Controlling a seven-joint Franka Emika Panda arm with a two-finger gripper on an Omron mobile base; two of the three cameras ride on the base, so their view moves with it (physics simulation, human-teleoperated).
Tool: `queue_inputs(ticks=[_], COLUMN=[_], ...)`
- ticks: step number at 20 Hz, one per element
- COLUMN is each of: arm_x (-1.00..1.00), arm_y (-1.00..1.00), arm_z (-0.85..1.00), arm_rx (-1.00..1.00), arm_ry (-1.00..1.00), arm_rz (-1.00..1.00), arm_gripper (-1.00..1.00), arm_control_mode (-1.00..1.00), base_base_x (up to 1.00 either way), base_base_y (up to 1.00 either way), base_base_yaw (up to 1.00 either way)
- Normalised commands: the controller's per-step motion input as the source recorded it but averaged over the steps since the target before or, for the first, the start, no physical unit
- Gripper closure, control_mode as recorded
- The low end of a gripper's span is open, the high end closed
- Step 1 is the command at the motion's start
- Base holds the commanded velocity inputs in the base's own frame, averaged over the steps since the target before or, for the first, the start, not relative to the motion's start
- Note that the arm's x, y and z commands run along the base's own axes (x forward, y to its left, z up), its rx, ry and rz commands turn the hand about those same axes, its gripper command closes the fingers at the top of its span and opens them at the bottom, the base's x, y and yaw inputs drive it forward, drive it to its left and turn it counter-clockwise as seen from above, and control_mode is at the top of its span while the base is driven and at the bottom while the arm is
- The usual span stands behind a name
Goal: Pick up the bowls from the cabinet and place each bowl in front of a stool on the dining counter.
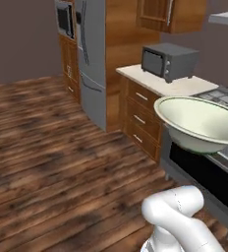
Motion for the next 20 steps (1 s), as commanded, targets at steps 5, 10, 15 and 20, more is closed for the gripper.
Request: queue_inputs(ticks=[5, 10, 15, 20], arm_x=[0.00, 0.00, 0.00, 0.00], arm_y=[0.00, 0.00, 0.00, 0.00], arm_z=[0.00, 0.00, 0.00, 0.00], arm_rx=[0.00, 0.00, 0.00, 0.00], arm_ry=[0.00, 0.00, 0.00, 0.00], arm_rz=[0.00, 0.00, 0.00, 0.00], arm_gripper=[1.00, 1.00, 1.00, 1.00], arm_control_mode=[1.00, 1.00, 1.00, 1.00], base_base_x=[0.59, 0.59, 0.81, 1.00], base_base_y=[0.87, 0.80, 0.66, 0.23], base_base_yaw=[0.38, 0.37, 0.36, 0.36])
